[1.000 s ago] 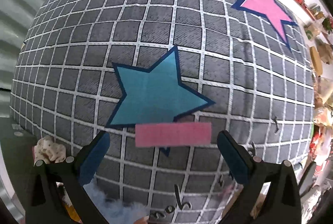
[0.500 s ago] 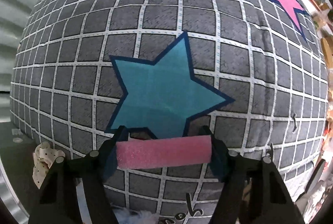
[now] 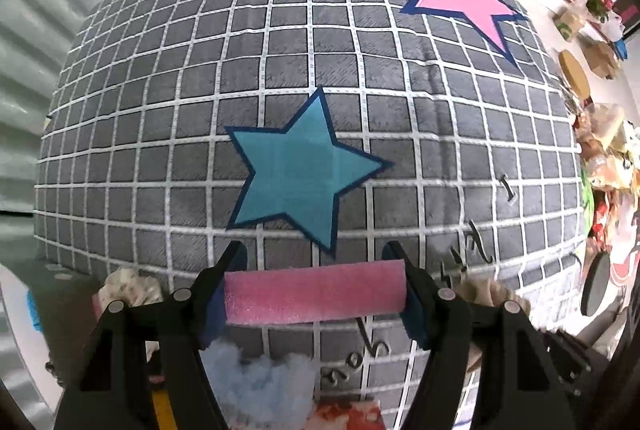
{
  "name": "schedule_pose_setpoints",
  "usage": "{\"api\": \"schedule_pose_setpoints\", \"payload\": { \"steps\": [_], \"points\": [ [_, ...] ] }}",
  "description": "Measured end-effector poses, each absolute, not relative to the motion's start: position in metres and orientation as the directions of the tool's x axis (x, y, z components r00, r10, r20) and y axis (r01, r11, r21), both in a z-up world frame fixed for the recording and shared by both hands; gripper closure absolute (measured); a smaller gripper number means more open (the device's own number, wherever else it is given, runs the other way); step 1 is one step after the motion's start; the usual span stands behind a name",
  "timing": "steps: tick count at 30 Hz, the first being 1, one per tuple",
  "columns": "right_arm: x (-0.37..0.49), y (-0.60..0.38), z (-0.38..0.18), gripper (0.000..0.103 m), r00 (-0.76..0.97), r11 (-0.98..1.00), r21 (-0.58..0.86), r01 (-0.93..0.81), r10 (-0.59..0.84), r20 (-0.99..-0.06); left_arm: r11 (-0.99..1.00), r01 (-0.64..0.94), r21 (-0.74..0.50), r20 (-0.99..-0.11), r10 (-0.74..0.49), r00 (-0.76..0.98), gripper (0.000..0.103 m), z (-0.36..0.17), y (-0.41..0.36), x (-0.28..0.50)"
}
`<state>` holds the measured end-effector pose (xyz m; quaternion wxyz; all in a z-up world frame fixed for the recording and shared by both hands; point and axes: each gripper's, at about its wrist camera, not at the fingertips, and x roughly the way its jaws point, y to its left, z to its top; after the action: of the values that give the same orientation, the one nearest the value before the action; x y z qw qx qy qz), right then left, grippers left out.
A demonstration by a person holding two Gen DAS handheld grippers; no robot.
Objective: Organize soft objects
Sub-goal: 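Carry the pink foam tube and beige knitted piece over the white box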
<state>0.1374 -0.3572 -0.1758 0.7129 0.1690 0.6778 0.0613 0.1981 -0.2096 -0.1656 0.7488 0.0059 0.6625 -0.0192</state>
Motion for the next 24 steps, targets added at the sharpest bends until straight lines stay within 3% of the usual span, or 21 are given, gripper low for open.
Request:
{"api": "schedule_pose_setpoints", "payload": {
  "steps": [7, 24],
  "points": [
    [0.128, -0.353, -0.155, 0.070, 0.098, 0.929, 0.345, 0.136, 0.334, -0.937, 0.992, 0.123, -0.005, -0.990, -0.022, 0.140, 0.030, -0.127, -0.202, 0.154],
    [0.090, -0.343, -0.123, 0.070, 0.142, 0.927, 0.343, 0.154, 0.323, -0.936, 0.964, 0.262, -0.044, -0.984, -0.088, 0.157, 0.030, -0.101, -0.195, 0.094]
  ]
}}
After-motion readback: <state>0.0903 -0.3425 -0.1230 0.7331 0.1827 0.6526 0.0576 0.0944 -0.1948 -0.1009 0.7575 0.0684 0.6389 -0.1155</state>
